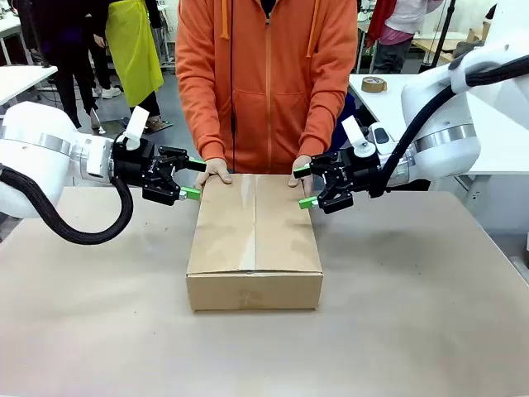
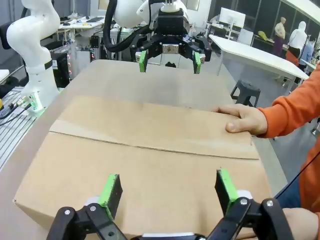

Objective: Pack the gift set into the box.
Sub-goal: Press and hold the closed box until the human finishes sealing it.

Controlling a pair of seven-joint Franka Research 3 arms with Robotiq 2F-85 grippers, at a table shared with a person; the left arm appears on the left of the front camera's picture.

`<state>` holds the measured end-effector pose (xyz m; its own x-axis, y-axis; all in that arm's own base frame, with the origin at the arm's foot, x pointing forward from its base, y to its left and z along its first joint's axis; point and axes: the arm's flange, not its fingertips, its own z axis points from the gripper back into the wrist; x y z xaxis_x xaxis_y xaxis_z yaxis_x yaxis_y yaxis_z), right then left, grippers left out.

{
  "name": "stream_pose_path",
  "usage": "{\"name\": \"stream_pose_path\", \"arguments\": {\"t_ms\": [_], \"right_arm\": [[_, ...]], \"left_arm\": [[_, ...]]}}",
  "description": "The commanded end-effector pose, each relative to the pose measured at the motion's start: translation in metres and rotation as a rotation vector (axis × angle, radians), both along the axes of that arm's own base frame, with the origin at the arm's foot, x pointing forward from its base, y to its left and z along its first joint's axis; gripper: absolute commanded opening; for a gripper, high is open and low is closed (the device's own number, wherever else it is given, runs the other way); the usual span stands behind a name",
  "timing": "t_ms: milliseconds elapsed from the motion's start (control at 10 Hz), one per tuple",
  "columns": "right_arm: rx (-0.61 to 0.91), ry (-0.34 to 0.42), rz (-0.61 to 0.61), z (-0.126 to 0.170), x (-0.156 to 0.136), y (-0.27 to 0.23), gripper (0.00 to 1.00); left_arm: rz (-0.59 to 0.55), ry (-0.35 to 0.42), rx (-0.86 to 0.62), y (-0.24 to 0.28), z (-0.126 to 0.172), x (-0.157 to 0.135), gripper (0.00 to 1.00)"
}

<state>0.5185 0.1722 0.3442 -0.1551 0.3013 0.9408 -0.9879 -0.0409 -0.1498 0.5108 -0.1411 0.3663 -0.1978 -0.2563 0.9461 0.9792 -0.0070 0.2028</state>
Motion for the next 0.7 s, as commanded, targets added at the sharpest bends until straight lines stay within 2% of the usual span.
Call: {"name": "stream_pose_path", "arguments": {"t_ms": [0,100,200,600], "right_arm": [[0.007,0.034,-0.001,-0.019,0.004,0.014,1.00],[0.007,0.056,0.002,-0.031,0.008,0.023,1.00],[0.015,0.079,0.000,-0.040,0.011,0.029,1.00],[-0.015,0.103,-0.031,-0.064,0.012,0.046,1.00]], "left_arm": [[-0.001,-0.019,0.015,-0.022,-0.018,-0.001,1.00],[0.062,-0.016,0.036,-0.032,-0.028,0.001,1.00],[0.075,-0.027,0.054,-0.041,-0.036,0.001,1.00],[0.035,0.001,0.142,-0.064,-0.058,-0.007,1.00]]}}
